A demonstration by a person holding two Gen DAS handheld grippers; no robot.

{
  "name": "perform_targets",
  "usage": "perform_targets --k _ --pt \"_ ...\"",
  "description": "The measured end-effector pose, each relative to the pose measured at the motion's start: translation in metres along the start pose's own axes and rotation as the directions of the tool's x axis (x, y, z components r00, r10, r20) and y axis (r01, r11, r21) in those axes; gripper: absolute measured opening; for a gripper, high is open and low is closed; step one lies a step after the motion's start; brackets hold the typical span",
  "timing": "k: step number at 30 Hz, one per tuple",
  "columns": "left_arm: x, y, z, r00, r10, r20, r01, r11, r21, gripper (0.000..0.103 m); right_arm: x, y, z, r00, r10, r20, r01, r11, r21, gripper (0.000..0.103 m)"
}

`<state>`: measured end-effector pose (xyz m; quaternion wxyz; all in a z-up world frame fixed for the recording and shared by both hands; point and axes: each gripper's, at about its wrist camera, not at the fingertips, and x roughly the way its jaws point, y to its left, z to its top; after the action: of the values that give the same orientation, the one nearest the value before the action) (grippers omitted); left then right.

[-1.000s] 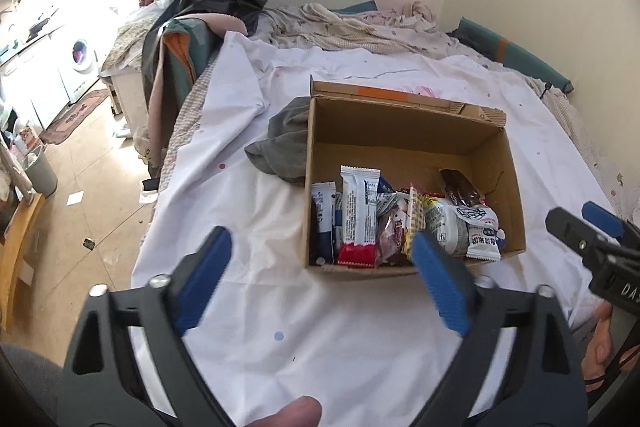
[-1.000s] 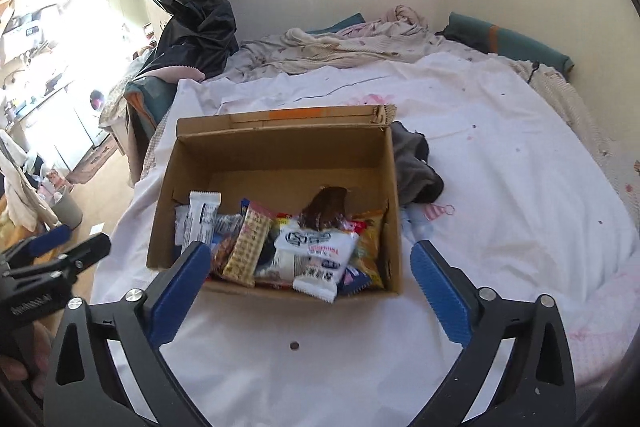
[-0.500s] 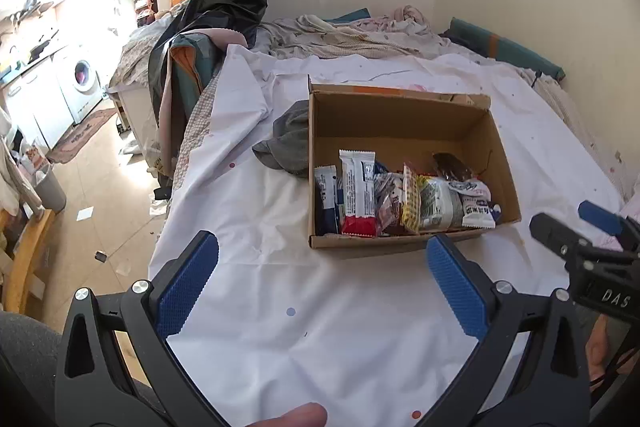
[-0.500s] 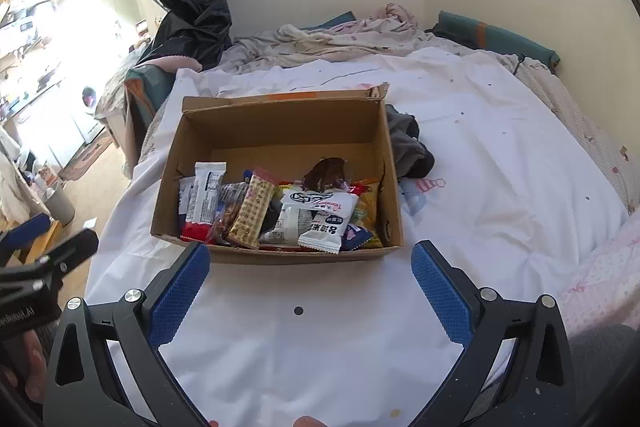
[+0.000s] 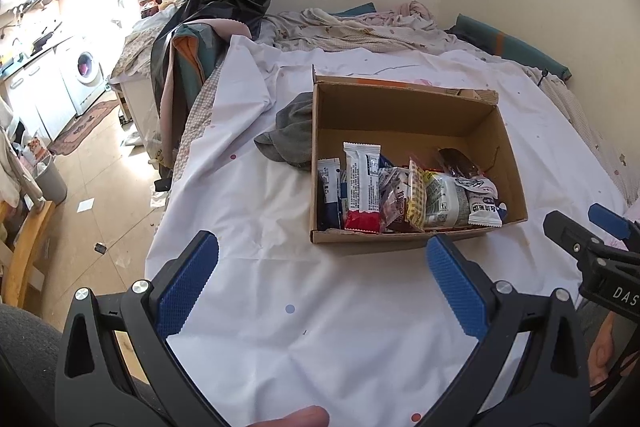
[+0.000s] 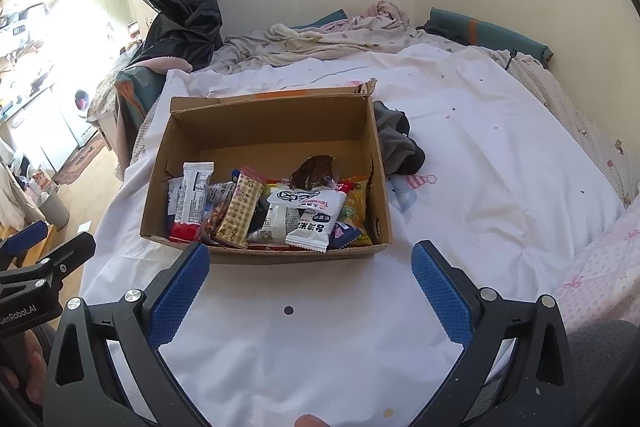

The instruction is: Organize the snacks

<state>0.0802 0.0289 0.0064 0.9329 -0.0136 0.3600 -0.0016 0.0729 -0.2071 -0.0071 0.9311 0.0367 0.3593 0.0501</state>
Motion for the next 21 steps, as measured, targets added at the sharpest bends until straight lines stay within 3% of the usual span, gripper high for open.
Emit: perform_targets --k 21 --pt "0.0024 -0.0029 -0.0016 1.0 0.003 -0.006 -0.003 1.0 -0.001 0.103 0.0003 0.0016 0.0005 1.0 0.001 0.0 -0.001 1.0 0.0 0.103"
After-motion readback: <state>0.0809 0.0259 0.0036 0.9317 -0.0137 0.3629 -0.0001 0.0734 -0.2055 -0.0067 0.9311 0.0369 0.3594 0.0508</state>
